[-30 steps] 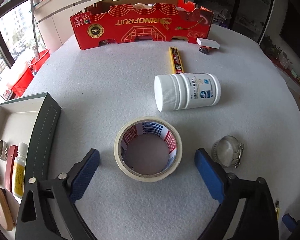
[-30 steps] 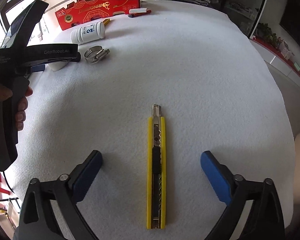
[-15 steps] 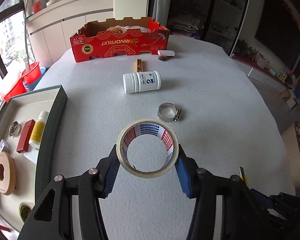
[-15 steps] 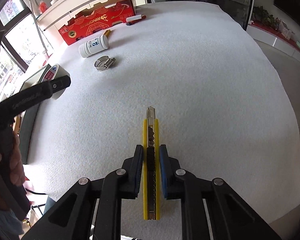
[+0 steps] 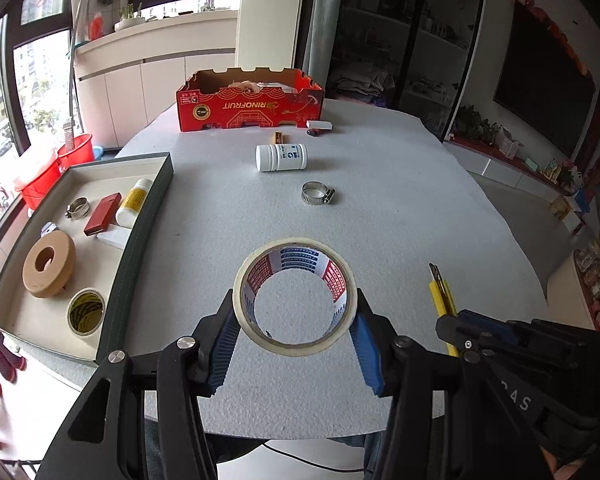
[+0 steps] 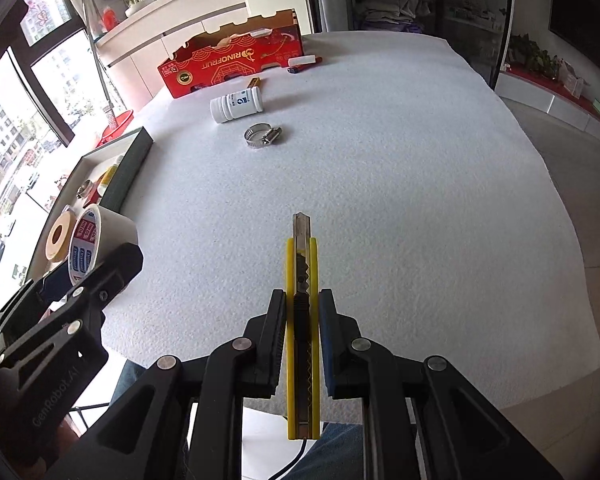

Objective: Organize rigid objects
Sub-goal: 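Carry the tape roll and utility knife over the tray with both tools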

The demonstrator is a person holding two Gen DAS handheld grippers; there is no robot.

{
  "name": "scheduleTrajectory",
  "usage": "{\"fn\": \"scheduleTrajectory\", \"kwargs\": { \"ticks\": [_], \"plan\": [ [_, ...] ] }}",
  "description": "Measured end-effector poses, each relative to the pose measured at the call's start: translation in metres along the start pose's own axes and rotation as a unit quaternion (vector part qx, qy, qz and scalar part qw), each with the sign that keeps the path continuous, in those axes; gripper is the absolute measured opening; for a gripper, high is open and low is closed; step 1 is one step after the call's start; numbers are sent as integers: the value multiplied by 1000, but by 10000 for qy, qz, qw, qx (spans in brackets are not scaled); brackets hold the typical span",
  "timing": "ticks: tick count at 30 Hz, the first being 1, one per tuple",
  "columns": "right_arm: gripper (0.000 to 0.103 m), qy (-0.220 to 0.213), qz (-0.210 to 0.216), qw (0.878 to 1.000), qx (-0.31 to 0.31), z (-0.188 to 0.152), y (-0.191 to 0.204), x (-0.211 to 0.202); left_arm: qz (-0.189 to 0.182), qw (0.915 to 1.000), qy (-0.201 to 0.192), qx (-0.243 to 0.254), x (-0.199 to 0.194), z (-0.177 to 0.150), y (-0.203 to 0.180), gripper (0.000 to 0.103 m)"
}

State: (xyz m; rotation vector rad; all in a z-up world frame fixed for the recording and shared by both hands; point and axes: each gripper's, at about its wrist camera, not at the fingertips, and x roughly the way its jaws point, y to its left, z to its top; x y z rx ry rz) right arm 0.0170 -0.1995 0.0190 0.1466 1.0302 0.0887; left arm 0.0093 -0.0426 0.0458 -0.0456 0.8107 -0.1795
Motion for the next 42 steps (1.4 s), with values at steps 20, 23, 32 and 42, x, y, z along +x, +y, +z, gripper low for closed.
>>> {"fn": "scheduleTrajectory", "kwargs": {
  "ticks": [20, 23, 32, 42],
  "plan": [
    [17, -253, 11, 9974, -667, 2, 87, -27, -119, 9947, -726, -715, -72, -11, 69, 56],
    [17, -260, 35, 9964, -802, 5, 103, -26, -72, 9927, -827, -874, -82, -12, 86, 56],
    [17, -293, 397, 9911, -1234, 18, 164, -23, 331, 9829, -1068, -1460, -109, -13, 152, 56],
    [17, -310, 817, 9828, -1627, 38, 223, -13, 1210, 9636, -1259, -2024, -125, -5, 248, 56]
  ]
}}
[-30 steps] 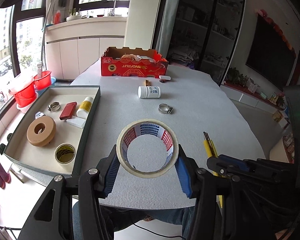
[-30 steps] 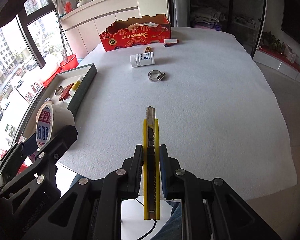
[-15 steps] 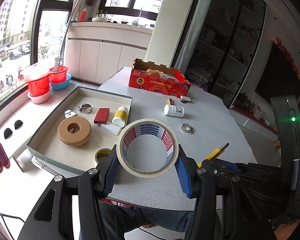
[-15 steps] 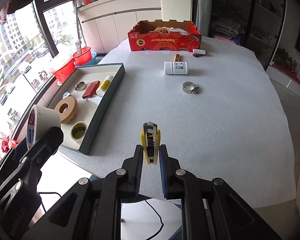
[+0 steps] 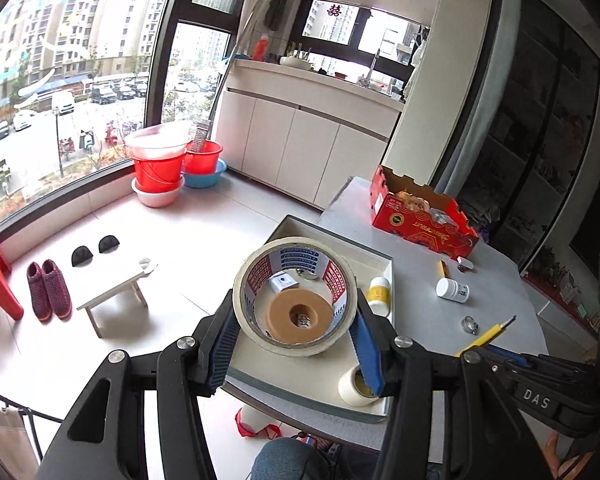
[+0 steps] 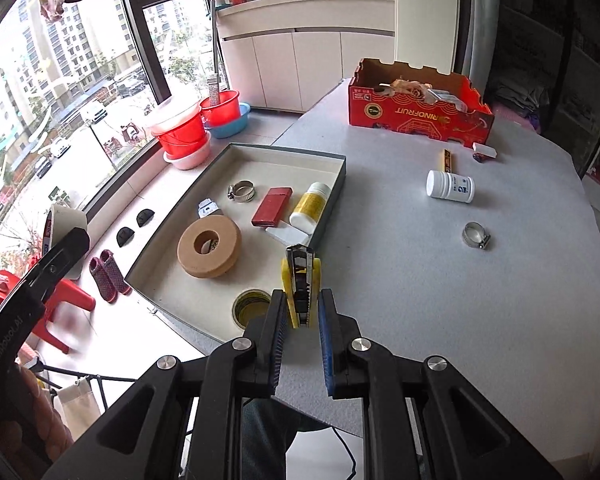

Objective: Organize rigid objects
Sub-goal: 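Carry the tape roll and utility knife over the tray with both tools, then open both tools to drop the tape roll and utility knife into the tray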

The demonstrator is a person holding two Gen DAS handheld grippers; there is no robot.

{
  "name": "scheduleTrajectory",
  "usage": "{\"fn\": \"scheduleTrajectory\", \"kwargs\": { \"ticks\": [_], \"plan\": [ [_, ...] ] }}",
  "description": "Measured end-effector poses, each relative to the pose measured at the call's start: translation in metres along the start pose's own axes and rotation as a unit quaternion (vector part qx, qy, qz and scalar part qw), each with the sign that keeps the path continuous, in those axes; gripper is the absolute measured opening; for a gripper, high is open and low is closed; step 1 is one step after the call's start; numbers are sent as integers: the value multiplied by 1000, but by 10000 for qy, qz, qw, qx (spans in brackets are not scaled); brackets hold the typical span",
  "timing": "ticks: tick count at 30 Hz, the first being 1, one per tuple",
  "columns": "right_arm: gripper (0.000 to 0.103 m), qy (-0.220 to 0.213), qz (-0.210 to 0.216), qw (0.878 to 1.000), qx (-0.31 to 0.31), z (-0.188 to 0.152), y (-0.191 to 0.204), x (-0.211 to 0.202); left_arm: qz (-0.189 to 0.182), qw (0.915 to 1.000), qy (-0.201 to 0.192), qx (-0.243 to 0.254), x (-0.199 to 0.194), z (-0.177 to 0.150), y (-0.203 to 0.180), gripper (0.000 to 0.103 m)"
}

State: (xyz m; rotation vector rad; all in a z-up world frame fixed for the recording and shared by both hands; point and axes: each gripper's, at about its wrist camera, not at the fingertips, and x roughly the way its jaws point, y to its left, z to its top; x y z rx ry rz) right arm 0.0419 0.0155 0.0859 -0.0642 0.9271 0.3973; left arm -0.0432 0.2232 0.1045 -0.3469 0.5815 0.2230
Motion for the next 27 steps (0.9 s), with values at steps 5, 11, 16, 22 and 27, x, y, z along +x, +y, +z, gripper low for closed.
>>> {"fn": "scheduleTrajectory", "kwargs": {
  "ticks": [5, 11, 16, 22, 27],
  "plan": [
    [17, 53, 161, 9998, -98, 19, 15, 19, 304, 9995, 71, 89, 23, 10, 12, 56],
    [17, 193, 327, 9991, -204, 34, 28, 45, 376, 9983, 340, 276, 63, 12, 3, 56],
    [17, 295, 407, 9983, -286, 39, 30, 59, 342, 9972, 492, 456, 92, 13, -11, 56],
    [17, 450, 448, 9975, -301, 43, 24, 76, 308, 9960, 603, 588, 117, 19, -23, 56],
    [17, 553, 435, 9971, -288, 48, 19, 90, 375, 9948, 654, 691, 131, 21, -27, 56]
  ]
}}
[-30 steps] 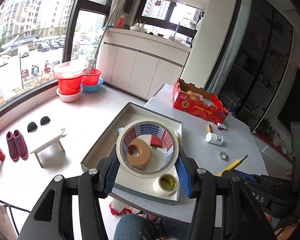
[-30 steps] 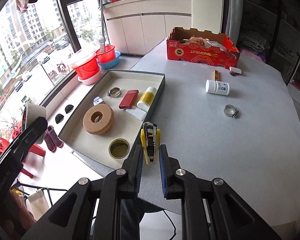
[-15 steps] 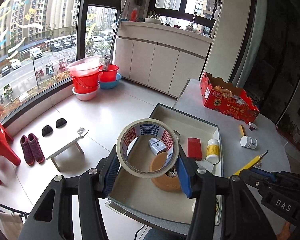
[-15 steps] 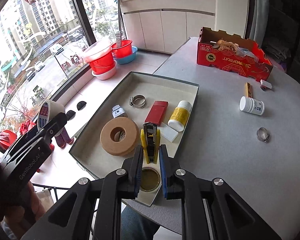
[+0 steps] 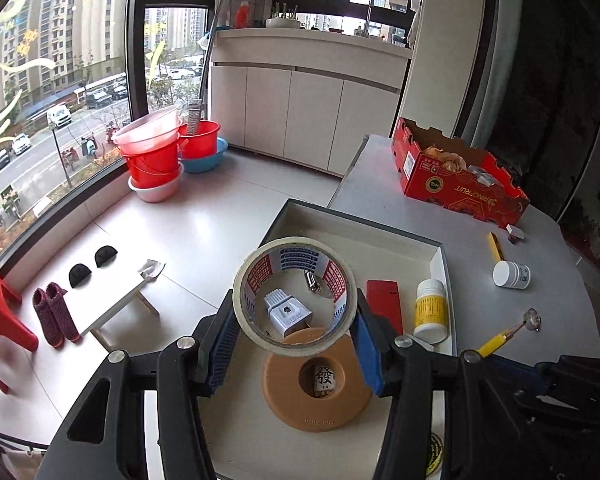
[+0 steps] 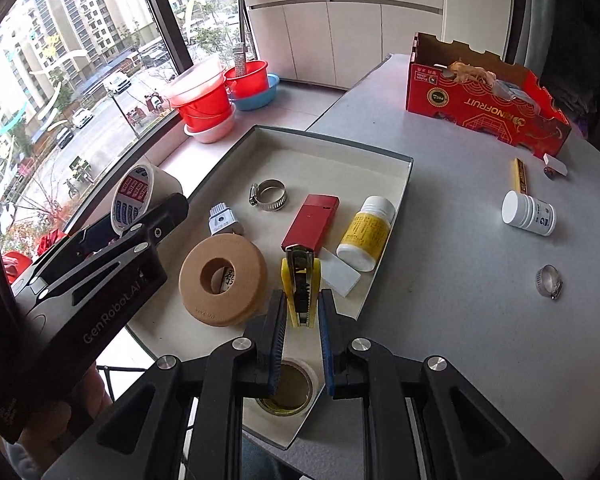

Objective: Organize rigid objects
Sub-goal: 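Open both tools to drop the tape roll and utility knife into the tray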

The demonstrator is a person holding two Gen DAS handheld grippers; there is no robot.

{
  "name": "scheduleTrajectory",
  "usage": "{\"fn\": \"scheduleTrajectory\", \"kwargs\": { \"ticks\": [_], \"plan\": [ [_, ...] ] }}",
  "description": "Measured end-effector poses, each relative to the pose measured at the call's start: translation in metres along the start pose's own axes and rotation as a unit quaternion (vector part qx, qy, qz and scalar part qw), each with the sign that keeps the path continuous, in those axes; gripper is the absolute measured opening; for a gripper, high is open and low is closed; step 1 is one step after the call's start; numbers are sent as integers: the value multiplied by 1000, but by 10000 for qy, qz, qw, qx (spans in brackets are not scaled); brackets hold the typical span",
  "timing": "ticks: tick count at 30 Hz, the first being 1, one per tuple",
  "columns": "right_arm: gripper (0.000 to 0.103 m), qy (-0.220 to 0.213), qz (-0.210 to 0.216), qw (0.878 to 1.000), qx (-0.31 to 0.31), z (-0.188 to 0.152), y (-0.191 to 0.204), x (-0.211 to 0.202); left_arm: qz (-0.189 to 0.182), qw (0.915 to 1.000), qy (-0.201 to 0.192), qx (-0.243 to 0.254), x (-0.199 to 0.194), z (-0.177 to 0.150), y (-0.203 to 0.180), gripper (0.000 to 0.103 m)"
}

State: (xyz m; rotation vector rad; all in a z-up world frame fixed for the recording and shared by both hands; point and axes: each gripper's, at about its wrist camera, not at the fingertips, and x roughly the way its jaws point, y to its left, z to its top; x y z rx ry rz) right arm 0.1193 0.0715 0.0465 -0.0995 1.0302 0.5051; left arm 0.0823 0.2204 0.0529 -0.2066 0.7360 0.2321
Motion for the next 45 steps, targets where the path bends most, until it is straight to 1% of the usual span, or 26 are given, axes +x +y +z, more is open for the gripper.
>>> {"fn": "scheduleTrajectory", "kwargs": {
  "ticks": [7, 19, 26, 27, 28, 30, 31, 32, 33, 34, 35, 37, 38, 42, 45],
  "plan": [
    [17, 54, -4, 10000, -47, 8, -2, 11, 37, 9999, 126, -14, 17, 3, -1, 56],
    [17, 83, 77, 9999, -16, 27, -2, 30, 113, 9997, 214, 70, 39, 12, -7, 56],
    [17, 109, 50, 9999, 40, 34, -7, 45, 190, 9992, 290, 220, 53, 14, -13, 57],
    [17, 98, 62, 9999, 31, 34, -8, 46, 222, 9990, 285, 271, 54, 13, -14, 63],
    [17, 93, 42, 9999, 21, 33, -8, 45, 297, 9988, 250, 313, 54, 12, -14, 76],
    [18, 86, -1, 10000, 42, 33, -12, 45, 456, 9983, 163, 338, 52, 12, -13, 88],
    [26, 106, 28, 9999, 73, 32, -14, 44, 474, 9982, 157, 333, 51, 11, -12, 88],
    [42, 128, 5, 9998, 124, 31, -17, 44, 547, 9979, 164, 310, 51, 11, -11, 89],
    [54, 120, -82, 9997, 203, 31, -21, 42, 655, 9973, 159, 283, 50, 11, -9, 91],
    [82, 64, -197, 9993, 320, 29, -26, 39, 729, 9969, 159, 231, 50, 11, -6, 100],
    [100, -29, -273, 9987, 438, 28, -32, 35, 691, 9974, 171, 147, 49, 11, -2, 102],
    [102, -264, -130, 9977, 606, 23, -42, 24, 555, 9982, 208, 34, 46, 10, 0, 103],
    [102, -287, -88, 9973, 666, 20, -45, 20, 564, 9982, 199, 23, 44, 9, 0, 103],
    [102, -82, 15, 9967, 813, 10, -46, 13, 662, 9973, 229, 208, 34, 3, -11, 103],
    [102, -189, 99, 9963, 835, -2, -41, 5, 805, 9963, 229, 195, 21, -5, -12, 103]
  ]
}}
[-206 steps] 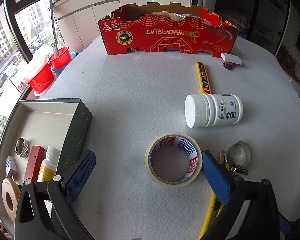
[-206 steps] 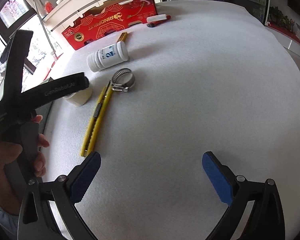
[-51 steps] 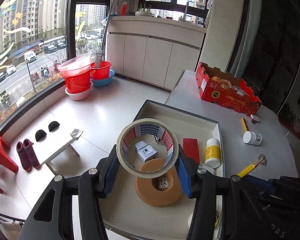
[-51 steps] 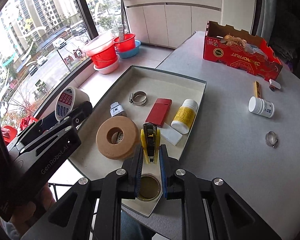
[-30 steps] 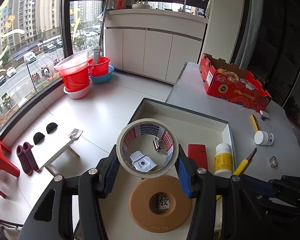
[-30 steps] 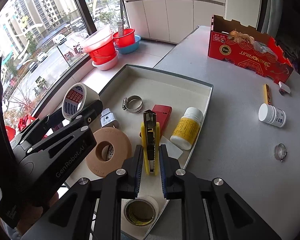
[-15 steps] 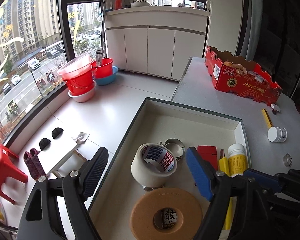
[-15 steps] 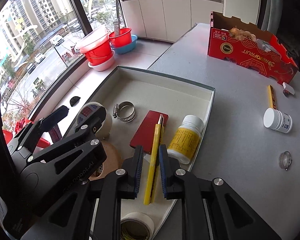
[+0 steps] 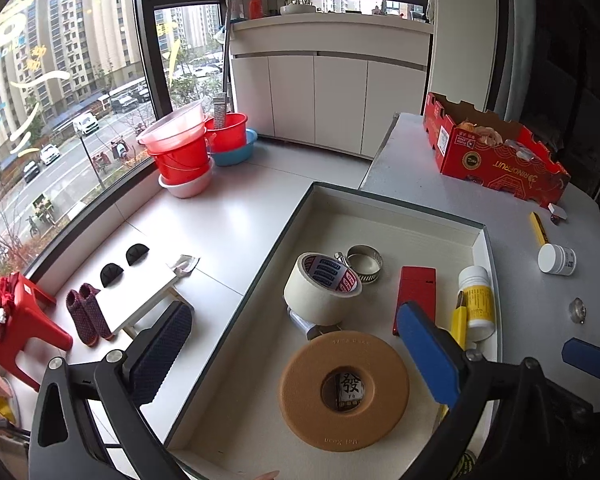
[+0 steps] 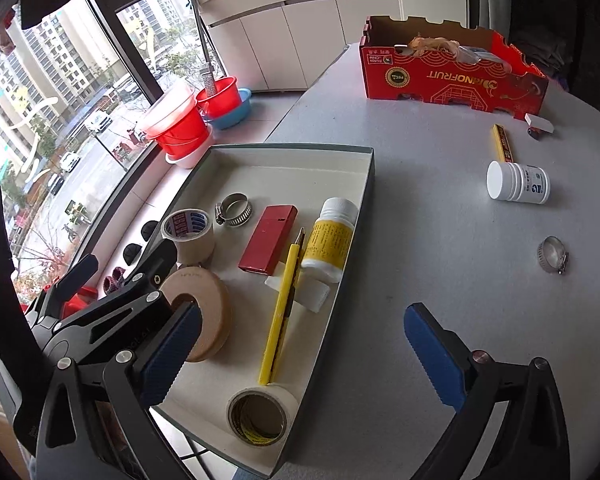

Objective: Organize rigid objects
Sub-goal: 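Open both tools to drop the tape roll and utility knife into the tray, then move both tools back to the table toward the white bottle and hose clamp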

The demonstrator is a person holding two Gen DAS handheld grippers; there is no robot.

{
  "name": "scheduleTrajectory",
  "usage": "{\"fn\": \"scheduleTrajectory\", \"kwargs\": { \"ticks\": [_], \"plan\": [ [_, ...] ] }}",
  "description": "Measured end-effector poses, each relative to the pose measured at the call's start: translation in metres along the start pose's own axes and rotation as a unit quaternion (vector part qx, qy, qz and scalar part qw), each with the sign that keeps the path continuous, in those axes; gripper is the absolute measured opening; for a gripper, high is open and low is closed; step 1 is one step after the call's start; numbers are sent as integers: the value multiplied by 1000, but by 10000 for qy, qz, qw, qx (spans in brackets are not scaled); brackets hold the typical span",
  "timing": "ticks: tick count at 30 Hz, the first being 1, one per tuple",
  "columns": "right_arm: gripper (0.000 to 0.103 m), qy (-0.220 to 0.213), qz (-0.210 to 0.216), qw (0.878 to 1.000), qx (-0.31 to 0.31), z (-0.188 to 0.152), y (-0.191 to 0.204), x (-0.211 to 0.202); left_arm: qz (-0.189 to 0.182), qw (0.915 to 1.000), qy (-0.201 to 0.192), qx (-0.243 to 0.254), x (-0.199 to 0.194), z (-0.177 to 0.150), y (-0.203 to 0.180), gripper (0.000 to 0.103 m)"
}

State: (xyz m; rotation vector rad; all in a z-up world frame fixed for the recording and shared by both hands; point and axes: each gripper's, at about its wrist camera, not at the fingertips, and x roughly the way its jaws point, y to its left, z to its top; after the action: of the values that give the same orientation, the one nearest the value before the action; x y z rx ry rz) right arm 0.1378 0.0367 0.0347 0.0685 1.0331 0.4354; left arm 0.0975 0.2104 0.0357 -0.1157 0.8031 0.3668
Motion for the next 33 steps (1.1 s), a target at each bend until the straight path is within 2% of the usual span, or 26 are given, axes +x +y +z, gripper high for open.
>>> {"fn": "scheduleTrajectory", "kwargs": {
  "ticks": [5, 7, 9, 12, 16, 22, 25, 29, 33],
  "plan": [
    [102, -172, 194, 9996, -65, -17, 6, -14, 62, 9994, 89, -327, -24, -18, 16, 103],
    [102, -274, 417, 9987, -79, -26, 8, -21, 121, 9990, 98, -416, -35, -25, 21, 103],
    [102, -157, 574, 9982, -72, -34, 10, -23, 120, 9985, 151, -512, -46, -33, 26, 103],
    [102, -201, 326, 9991, -155, -48, 16, -32, 128, 9974, 205, -684, -63, -48, 30, 103],
    [102, -575, -256, 9978, -211, -73, 19, -56, 186, 9965, 227, -779, -85, -73, 29, 103],
    [102, -1211, -836, 9884, -374, -98, 21, -91, 236, 9975, 310, -598, -108, -105, 16, 103],
    [102, -1323, -924, 9858, -464, -105, 22, -100, 361, 9970, 369, -578, -115, -110, 11, 103],
    [102, -1393, -956, 9842, -536, -118, 25, -105, 666, 9969, 299, -283, -122, -111, 2, 102],
    [102, -1364, -881, 9854, -514, -122, 24, -107, 679, 9970, 279, -263, -128, -115, 2, 102]
  ]
}}
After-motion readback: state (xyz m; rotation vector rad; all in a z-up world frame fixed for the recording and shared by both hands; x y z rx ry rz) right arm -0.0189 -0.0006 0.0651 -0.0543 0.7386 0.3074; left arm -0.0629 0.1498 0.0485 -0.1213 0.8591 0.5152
